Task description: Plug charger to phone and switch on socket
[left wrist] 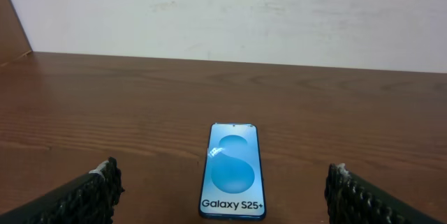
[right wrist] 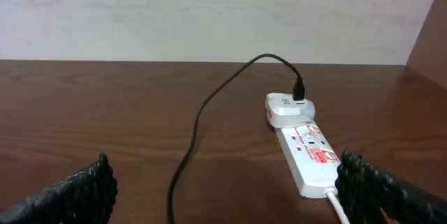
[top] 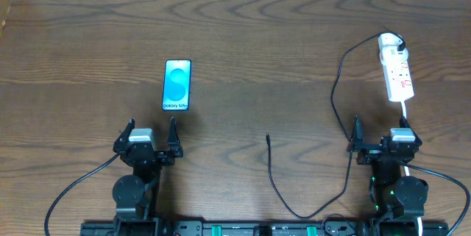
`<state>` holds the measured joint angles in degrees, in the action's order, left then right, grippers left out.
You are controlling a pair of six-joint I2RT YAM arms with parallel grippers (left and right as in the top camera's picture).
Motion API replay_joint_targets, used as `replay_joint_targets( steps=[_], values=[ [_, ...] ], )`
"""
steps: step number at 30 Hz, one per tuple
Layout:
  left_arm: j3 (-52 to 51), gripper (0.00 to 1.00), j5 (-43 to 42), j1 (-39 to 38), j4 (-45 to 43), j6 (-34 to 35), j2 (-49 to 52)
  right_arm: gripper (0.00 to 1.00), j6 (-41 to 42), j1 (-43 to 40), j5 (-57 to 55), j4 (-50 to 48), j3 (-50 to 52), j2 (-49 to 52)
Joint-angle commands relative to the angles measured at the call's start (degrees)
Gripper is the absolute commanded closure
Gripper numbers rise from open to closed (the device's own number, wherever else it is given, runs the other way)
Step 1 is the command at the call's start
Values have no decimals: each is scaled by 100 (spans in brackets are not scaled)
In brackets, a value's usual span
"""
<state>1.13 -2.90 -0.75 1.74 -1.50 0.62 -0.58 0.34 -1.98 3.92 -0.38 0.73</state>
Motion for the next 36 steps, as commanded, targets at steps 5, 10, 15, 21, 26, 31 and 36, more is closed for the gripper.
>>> replay_joint_targets(
  steps=[5,10,15,21,26,31,36],
  values=[
    [-90,6,11,31,223,24,-39,1,76,50,-68,17,7,-42],
    [-90,6,11,33,225,24,-39,1,76,50,-68,17,7,-42],
    [-90,6,17,31,216,28,-39,1,76,50,-68,17,7,-42],
    [-87,6,-122,31,201,31,-39,1,76,50,-68,17,7,-42],
    [-24,6,-173,31,208,313,-39,1,76,50,-68,17,7,-42],
    [282,6,-310,31,234,404,-39,1,76,50,-68,17,7,-42],
    [925,6,-260,33,833,527,127,1,76,50,-68,17,7,-42]
  ],
)
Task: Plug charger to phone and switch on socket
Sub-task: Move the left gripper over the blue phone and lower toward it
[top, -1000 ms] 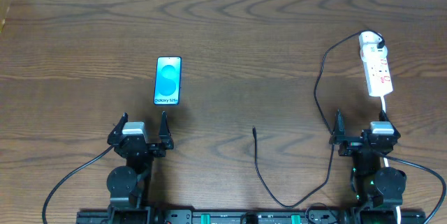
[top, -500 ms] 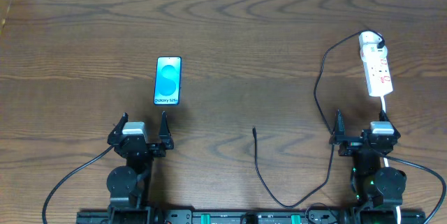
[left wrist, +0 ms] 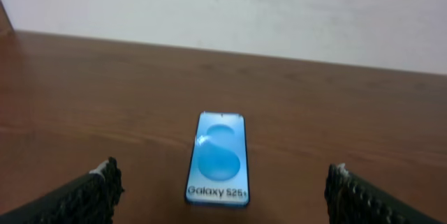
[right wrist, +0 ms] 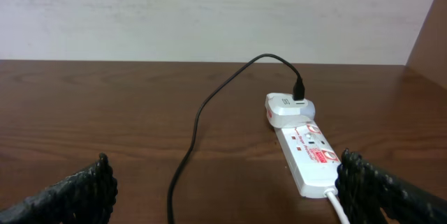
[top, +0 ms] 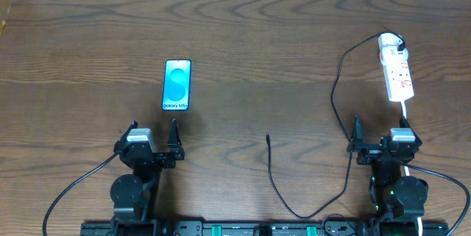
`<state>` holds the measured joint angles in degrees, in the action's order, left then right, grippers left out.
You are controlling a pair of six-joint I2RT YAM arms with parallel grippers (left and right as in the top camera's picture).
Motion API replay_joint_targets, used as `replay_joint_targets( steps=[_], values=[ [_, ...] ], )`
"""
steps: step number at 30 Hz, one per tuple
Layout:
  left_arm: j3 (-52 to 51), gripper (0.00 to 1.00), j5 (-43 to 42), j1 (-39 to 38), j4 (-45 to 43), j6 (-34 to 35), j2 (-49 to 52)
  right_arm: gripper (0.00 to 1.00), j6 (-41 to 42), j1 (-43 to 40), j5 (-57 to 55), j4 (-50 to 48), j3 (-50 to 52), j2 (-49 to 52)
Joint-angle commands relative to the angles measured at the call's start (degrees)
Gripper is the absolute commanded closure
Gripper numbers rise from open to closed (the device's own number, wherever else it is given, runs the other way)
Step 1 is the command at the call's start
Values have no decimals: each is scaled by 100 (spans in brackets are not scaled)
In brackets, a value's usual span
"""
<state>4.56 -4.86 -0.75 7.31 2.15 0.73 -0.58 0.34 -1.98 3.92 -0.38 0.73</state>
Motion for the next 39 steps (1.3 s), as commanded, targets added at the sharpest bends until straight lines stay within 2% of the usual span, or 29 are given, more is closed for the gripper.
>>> replay_joint_targets(
  steps=[1,7,15,16,29,39],
  values=[
    [693,6,-46,31,369,160,175,1,76,50,-68,17,7,-42],
    [1716,5,13,33,592,160,1108,1,76,50,-68,17,7,-42],
    [3604,6,-52,31,1185,157,3794,1,76,50,-68,17,7,-42],
    [4028,6,-55,31,1364,157,4365,1,76,50,-68,17,7,-42],
    [7309,6,-50,33,3797,157,8408,1,76,50,-68,17,7,-42],
    [7600,6,-55,31,4181,157,10091,1,74,50,-68,17,7,-42]
  ],
)
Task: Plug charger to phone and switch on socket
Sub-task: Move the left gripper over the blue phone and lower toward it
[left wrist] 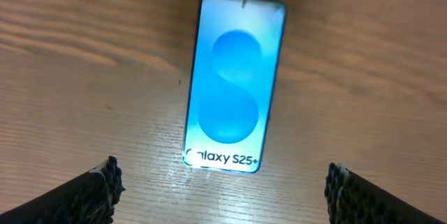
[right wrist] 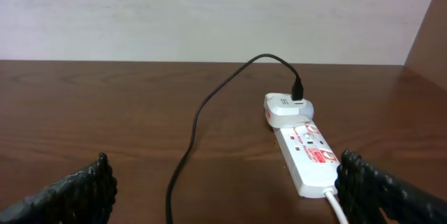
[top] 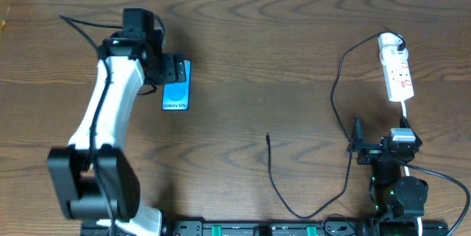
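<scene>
The phone (top: 176, 93) lies face up on the wooden table (top: 257, 37), screen lit blue, its lettered end toward the front. My left gripper (top: 168, 68) hangs open over it. In the left wrist view the phone (left wrist: 234, 81) fills the middle, apart from the wide-spread fingers (left wrist: 87, 196) low in the frame. The white power strip (top: 398, 76) lies far right with the white charger (top: 390, 43) plugged in. Its black cable (top: 335, 96) runs to a free end (top: 268, 140) at table centre. My right gripper (top: 380, 131) rests open near the front edge, facing the strip (right wrist: 311, 158).
The black cable loops forward along the front edge (top: 309, 210) between the two arm bases. A white lead (right wrist: 335, 203) leaves the strip's near end beside my right fingers. A pale wall (right wrist: 209, 15) backs the table.
My left arm has moved from its rest at the front edge to over the phone, with the gripper now looking straight down on it, still open. The right arm, cable and strip are unchanged.
Both grippers first rested open at the front edge, the left facing the phone from a distance. Then the left wrist view had shifted slightly, with the phone still ahead of it. Now the left gripper hangs open directly above the phone. The phone has not moved.
</scene>
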`<state>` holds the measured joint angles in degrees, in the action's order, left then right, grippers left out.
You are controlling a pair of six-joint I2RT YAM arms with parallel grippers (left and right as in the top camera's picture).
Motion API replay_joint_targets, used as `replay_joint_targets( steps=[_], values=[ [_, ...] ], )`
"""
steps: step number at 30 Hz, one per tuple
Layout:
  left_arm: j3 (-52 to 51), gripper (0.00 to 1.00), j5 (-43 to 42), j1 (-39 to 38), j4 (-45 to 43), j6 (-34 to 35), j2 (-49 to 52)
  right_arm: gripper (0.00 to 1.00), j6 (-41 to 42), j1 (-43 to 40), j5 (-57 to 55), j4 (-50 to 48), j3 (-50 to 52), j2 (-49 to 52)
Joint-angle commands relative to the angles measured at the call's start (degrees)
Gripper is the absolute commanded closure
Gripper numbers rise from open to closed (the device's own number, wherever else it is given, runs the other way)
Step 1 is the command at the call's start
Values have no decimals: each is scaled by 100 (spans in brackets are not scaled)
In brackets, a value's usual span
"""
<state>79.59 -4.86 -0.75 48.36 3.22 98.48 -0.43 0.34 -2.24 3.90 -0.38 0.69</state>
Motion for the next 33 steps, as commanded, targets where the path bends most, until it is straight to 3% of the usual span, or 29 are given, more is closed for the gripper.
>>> replay_joint_targets(
  steps=[1,6,7,8,9,10,11,16,23,30,33],
  values=[
    [94,6,-52,31,85,50,485,1,61,50,-42,20,7,-37],
    [90,6,-162,31,96,50,918,1,61,50,-42,20,7,-37],
    [87,12,-282,31,111,50,966,1,61,50,-42,20,7,-37],
    [87,29,-334,31,83,52,988,1,61,50,-42,20,7,-37],
    [85,31,-332,31,66,52,988,1,61,50,-42,20,7,-37],
    [85,23,-341,31,57,52,988,1,61,50,-42,20,7,-37],
    [85,1,-356,31,44,57,988,1,61,50,-42,20,7,-37],
    [164,2,-350,61,52,332,988,1,61,50,-42,20,7,-37],
    [824,2,-76,188,216,50,1032,1,61,50,-42,20,7,-37],
    [2347,2,17,186,1145,-282,2164,1,61,50,-42,20,7,-37],
    [2369,2,4,184,1113,-299,2413,1,61,50,-42,20,7,-37]
  ],
)
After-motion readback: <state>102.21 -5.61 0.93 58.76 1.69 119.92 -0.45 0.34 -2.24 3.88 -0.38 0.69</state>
